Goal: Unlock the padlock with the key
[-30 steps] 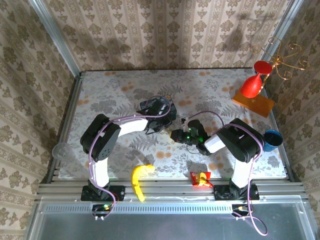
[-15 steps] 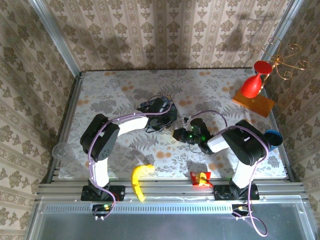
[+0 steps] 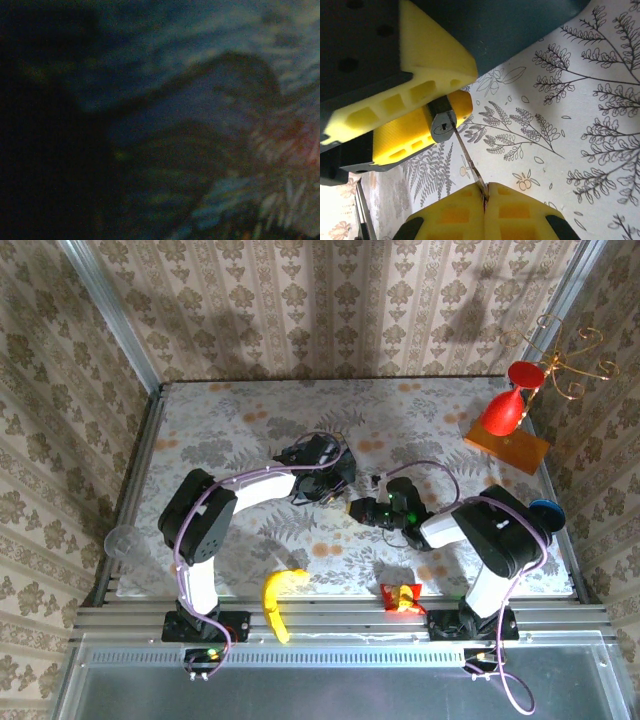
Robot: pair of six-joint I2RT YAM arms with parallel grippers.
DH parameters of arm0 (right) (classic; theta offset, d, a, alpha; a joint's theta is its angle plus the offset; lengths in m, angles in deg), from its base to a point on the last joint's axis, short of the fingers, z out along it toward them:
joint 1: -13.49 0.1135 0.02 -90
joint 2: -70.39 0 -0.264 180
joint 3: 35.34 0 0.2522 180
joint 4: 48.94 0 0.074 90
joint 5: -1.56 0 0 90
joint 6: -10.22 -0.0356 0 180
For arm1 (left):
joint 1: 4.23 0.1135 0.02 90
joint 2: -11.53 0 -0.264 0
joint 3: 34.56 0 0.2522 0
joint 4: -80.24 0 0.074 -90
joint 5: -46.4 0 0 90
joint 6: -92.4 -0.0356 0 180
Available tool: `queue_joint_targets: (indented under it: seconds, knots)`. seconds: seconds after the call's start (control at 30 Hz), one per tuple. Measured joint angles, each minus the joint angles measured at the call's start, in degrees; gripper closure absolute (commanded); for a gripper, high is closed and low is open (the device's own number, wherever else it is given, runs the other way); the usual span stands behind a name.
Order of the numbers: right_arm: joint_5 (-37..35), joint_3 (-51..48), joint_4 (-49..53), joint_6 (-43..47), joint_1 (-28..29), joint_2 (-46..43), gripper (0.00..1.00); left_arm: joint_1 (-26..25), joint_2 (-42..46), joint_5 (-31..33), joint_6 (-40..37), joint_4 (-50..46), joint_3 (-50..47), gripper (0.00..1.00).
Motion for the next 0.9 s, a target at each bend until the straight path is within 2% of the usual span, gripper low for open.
queue_joint_targets:
  seconds: [0.4,0.9]
  knots:
    - [1.5,-2.4,-2.3,3.7,-1.7,-2.3,1.0,-0.4,1.4,-2.1,3.2,0.2,0.1,1.0]
    - [3.5,-3.0,-4.9,3.7,-2.2,-1.6,1.0,-0.2,1.7,-2.4,4.3,1.2,-0.3,1.0]
